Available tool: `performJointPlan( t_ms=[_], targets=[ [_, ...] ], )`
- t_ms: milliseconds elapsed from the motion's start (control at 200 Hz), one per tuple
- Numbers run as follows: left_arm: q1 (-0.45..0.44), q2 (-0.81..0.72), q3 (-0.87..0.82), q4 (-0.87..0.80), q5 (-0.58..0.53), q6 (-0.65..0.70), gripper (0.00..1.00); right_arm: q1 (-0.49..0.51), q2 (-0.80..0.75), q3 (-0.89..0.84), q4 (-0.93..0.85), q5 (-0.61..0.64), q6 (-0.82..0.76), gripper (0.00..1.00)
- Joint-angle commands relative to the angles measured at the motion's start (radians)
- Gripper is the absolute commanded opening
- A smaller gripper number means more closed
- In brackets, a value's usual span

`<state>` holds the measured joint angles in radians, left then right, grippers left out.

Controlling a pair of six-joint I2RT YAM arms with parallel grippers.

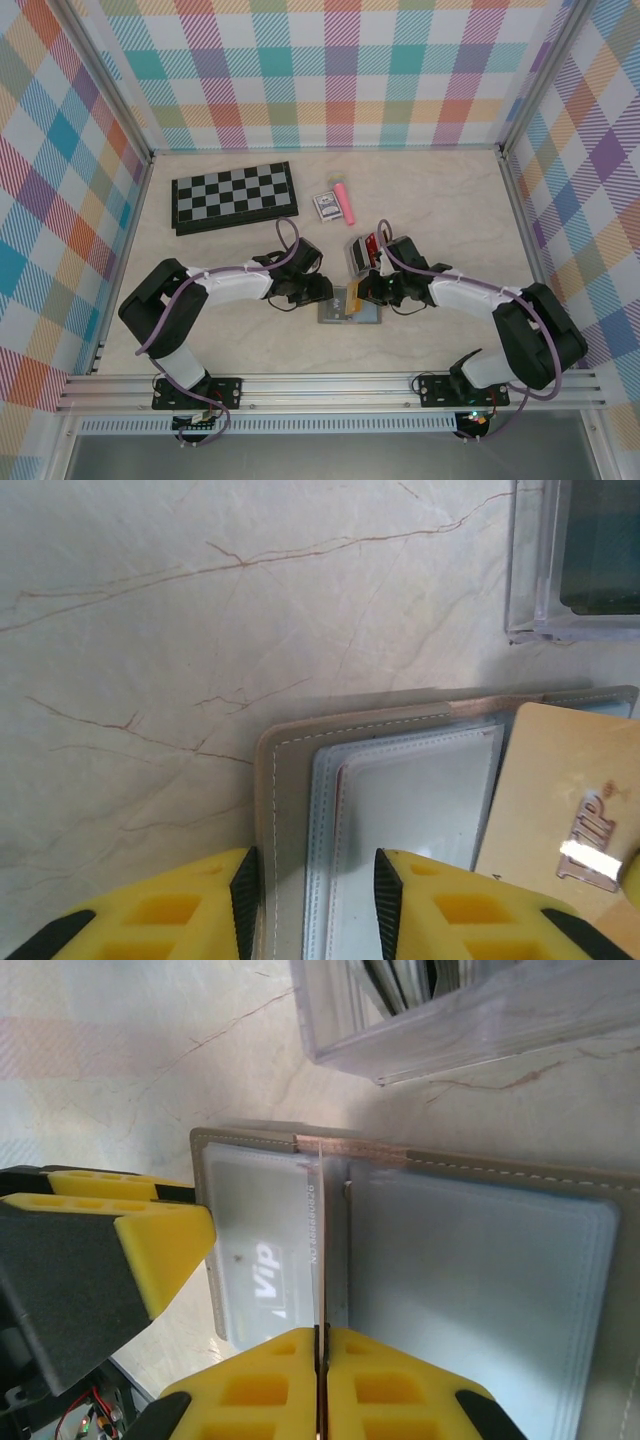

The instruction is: Put the credit cards into the card holder

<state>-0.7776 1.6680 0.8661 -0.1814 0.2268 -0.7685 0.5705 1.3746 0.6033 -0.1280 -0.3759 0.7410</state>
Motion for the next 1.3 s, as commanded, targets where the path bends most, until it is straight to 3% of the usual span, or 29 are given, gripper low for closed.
performJointPlan(
  t_ms=[0, 200, 825, 1295],
  targets=[
    [-0.016, 0.006, -0.014, -0.020, 0.007, 0.008, 0.35, 0.005, -0.023, -0.013, -0.017, -0.001, -0.029, 0.09],
    [-0.015, 0.016, -0.014, -0.020, 0.016, 0.012, 0.34, 0.006, 0.027, -0.025, 0.062, -0.038, -0.005, 0.09],
    [-0.016, 0.025, -0.018, -0.018, 0.019, 0.007, 0.30, 0.013, -0.001, -0.024, -0.022, 0.015, -0.059, 0.08],
    [-0.017, 0.032, -0.022, -0.009, 0.025, 0.000, 0.30, 0.016, 0.086, -0.055, 0.088, -0.077, -0.028, 0.08]
  ],
)
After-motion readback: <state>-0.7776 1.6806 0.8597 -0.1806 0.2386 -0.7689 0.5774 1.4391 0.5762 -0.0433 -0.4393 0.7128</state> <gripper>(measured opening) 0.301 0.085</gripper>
